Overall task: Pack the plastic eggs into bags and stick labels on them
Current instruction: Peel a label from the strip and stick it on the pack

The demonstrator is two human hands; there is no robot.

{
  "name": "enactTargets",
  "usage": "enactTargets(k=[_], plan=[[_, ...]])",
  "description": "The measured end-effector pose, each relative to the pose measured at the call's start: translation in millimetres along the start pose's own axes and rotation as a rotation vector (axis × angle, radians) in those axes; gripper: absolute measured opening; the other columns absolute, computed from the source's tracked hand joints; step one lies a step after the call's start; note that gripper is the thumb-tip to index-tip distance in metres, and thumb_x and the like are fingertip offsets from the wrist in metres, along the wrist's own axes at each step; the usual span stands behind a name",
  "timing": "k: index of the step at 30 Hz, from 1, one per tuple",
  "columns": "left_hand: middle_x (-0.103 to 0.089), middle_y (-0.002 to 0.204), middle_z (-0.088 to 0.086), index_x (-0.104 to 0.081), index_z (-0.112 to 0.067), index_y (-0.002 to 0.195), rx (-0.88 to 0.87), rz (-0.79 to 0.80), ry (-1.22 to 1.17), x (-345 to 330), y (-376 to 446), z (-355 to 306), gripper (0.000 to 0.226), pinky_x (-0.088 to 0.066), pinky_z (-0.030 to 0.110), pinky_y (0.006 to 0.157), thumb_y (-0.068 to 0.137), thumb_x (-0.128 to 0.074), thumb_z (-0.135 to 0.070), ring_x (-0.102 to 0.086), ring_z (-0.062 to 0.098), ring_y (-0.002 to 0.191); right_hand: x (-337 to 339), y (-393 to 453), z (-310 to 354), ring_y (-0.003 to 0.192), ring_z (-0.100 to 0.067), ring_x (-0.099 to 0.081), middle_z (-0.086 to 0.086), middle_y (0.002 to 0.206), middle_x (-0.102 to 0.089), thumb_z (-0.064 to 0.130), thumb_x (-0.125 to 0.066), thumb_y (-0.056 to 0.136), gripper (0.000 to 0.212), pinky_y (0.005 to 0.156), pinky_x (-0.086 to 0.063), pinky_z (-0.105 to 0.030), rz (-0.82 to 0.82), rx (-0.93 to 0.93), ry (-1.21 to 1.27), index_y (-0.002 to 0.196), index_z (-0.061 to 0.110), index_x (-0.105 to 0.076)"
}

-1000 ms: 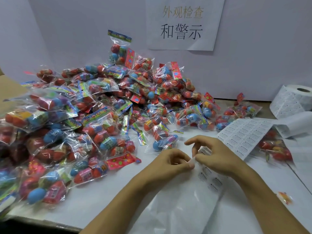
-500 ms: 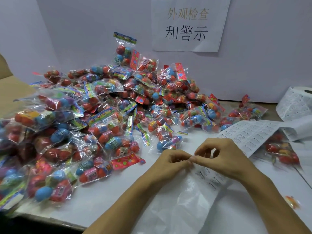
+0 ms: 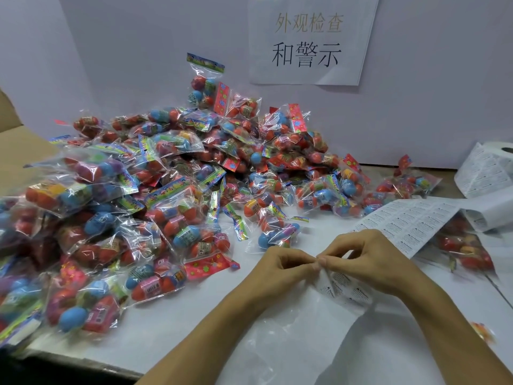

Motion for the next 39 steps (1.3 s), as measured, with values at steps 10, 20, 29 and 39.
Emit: enactTargets(k=[10,20,29,39], plan=[[-0.076,0.101,0.017,-0.08,-0.01,0.102,-0.075,-0.063,-0.007,10,1,-6,0.014,-0.053,0.044,0.086,0.097,-0.069,-0.016,-0.069,0.024,0.089,3,-2,3,0.073,-0.01,-0.07,0.007,0.077,-0.076,0.037,-0.085,0.077,0.007,0.063,-0.056,-0.028,-0.079,0.042,0.004,0.078,0.031,-0.082],[-0.079,0.095,0.007,-0.081,-0.014,0.101,-0.079,-0.024,0.041,7,-1,-4,0.014,-0.054,0.036,0.082,0.096,-0.068,-0.017,-0.068,0.013,0.087,-3,0,-2,0.074,-0.012,-0.07,0.005,0.077,-0.077,0.024,-0.079,0.086,0.009,0.067,-0.056,-0.029,-0.012,-0.021,-0.017,0.078,0.027,-0.083],[-0.076,0.087,-0.008,-0.077,-0.041,0.086,-0.059,-0.052,0.148,4,2,0,0.015,-0.056,0.035,0.077,0.086,-0.064,-0.034,-0.067,0.01,0.08,4,0,-6,0.061,-0.004,-0.062,0.004,0.064,-0.07,0.015,-0.078,0.077,0.02,0.059,-0.046,-0.017,-0.114,-0.065,-0.099,0.06,0.024,-0.073],[-0.078,0.094,0.001,-0.08,-0.022,0.103,-0.088,-0.038,0.175,7,1,-6,0.02,-0.057,0.047,0.085,0.09,-0.064,-0.022,-0.07,0.021,0.086,-6,0,-5,0.056,-0.001,-0.059,0.005,0.065,-0.07,0.03,-0.081,0.084,0.016,0.055,-0.044,-0.015,-0.01,-0.074,0.002,0.07,0.022,-0.076]])
Point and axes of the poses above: each hand's wrist, its own y-axis towards the middle knuckle, its own x-axis out of the back of the hand, z = x × y, the point moved 10 cm from there along y, towards the middle knuckle
